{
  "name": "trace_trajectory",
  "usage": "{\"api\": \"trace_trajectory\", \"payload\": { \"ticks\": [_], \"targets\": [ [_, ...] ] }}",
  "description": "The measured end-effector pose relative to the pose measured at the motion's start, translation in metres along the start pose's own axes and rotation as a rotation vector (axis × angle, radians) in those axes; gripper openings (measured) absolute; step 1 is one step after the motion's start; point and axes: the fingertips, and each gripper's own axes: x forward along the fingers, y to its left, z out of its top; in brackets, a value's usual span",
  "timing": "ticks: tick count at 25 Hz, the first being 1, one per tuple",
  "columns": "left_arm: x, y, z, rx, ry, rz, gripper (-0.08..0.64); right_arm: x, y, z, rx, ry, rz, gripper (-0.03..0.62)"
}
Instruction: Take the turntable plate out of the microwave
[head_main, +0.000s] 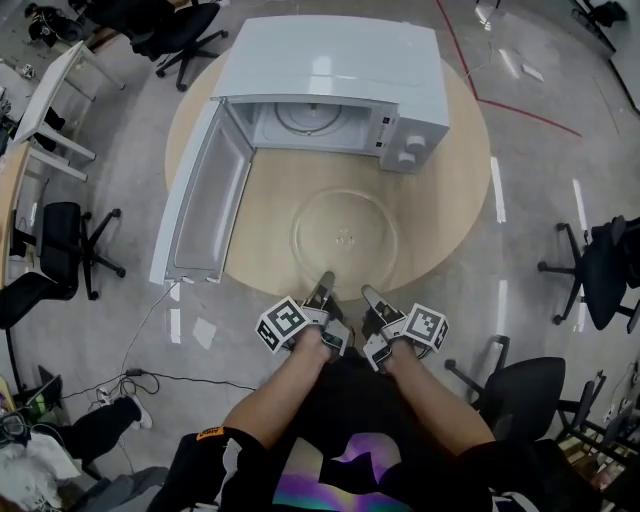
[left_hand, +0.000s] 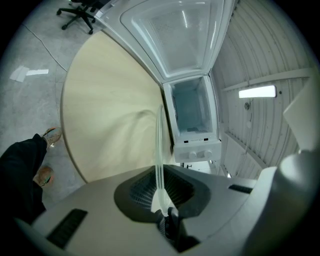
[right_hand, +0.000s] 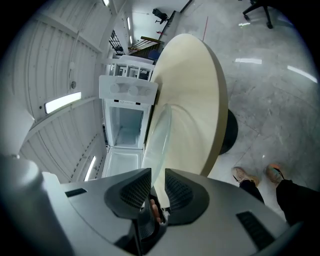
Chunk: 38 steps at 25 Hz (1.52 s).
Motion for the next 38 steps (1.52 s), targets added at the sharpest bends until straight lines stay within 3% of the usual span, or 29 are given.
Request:
{"api": "trace_trajectory", "payload": {
  "ticks": [14, 18, 27, 38],
  "targets": [
    [0.005, 0.012, -0.002, -0.013, 0.036, 0.027, 0.083, 0.007, -0.001, 0.007, 0.051, -0.027, 0.014, 0.051],
    [0.008, 0.015, -0.008, -0.008, 0.097, 0.033, 0.091, 0.006, -0.003, 0.011, 0.073, -0.042, 0.01, 0.046],
    [0.002, 0.008, -0.021, 0.083, 0.235, 0.026, 0.107, 0.005, 0.009, 0.026, 0.045, -0.059, 0.059, 0.044],
    [-0.012, 0.014, -0.036, 0.11, 0.275, 0.045, 0.107, 0.002, -0.011, 0.03, 0.098, -0.057, -0.059, 0.044]
  ]
}}
